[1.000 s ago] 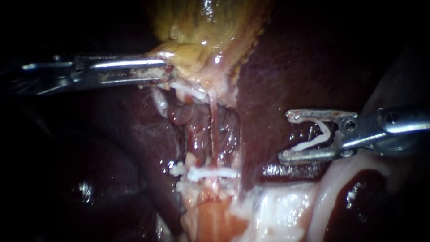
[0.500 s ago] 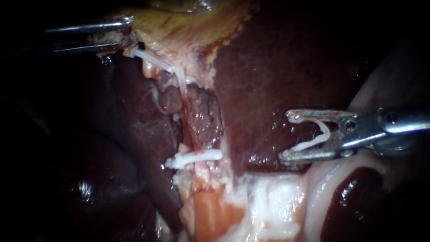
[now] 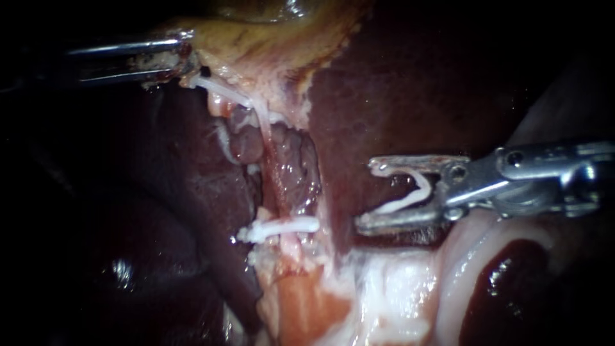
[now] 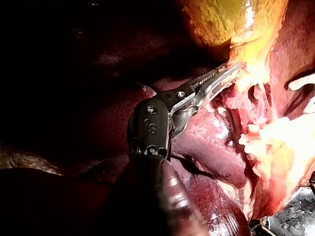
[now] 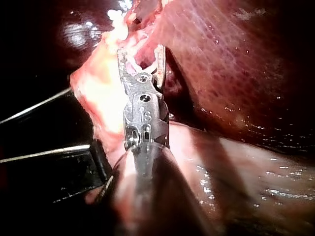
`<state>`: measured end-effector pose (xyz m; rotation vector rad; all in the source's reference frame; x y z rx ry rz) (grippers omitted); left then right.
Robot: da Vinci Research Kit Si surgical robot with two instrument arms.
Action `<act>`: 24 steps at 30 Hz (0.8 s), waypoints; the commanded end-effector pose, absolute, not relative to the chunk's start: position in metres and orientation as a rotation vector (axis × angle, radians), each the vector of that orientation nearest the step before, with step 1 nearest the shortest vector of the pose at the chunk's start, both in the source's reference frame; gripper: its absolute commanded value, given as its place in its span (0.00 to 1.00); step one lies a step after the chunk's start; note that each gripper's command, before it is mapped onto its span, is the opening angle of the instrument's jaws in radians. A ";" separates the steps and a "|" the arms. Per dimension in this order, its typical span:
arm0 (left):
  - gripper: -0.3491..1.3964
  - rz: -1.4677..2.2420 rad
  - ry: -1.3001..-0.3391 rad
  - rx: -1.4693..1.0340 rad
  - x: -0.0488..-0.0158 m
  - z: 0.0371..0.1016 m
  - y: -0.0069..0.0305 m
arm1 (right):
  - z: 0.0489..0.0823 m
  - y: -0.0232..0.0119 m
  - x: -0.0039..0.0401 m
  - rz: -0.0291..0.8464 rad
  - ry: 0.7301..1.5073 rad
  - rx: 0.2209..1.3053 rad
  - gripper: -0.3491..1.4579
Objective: Clipping second clip right tube
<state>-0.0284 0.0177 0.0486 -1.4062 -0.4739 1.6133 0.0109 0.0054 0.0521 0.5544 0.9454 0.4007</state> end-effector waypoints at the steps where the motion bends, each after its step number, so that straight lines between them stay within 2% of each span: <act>1: 0.00 1.614 -0.472 -1.406 -0.0284 0.0487 0.0177 | 0.0522 0.0055 0.0114 0.405 0.950 0.572 0.46; 7: 0.00 1.614 -0.474 -1.407 -0.0285 0.0487 0.0176 | 0.0532 0.0054 0.0144 0.428 0.973 0.645 0.46; 24: 0.00 1.615 -0.473 -1.408 -0.0288 0.0488 0.0175 | 0.0562 0.0042 0.0206 0.482 1.033 0.707 0.47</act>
